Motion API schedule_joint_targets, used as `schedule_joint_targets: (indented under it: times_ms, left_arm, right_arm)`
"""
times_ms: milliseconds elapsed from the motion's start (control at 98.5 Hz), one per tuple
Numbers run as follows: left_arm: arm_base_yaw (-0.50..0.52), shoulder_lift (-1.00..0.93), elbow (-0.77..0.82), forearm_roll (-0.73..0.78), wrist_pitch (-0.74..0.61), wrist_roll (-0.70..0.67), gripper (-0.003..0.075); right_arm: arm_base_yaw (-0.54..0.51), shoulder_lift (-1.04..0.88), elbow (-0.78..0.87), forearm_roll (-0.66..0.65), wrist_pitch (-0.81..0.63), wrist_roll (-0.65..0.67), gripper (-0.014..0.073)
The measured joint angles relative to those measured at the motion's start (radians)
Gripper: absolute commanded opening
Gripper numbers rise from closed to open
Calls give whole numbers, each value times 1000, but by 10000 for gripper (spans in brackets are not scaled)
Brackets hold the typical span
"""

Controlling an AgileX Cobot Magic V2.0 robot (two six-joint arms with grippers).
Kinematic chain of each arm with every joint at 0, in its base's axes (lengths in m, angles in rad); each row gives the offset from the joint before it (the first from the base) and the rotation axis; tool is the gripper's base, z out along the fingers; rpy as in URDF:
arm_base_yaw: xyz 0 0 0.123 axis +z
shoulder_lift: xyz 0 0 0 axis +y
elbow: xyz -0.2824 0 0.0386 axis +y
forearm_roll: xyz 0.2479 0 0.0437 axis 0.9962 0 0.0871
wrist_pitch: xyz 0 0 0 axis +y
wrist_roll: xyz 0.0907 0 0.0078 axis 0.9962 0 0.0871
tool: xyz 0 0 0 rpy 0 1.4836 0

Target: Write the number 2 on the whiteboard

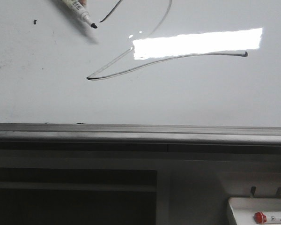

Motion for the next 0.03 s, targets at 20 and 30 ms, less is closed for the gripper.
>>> schedule_joint_targets:
  times_ms: [20,30]
  left_arm:
    - [0,0,0,0,0,0,-20]
    - [0,0,0,0,0,0,-20]
  right_arm:
    - [0,0,0,0,0,0,-60]
    - [0,0,0,0,0,0,-60]
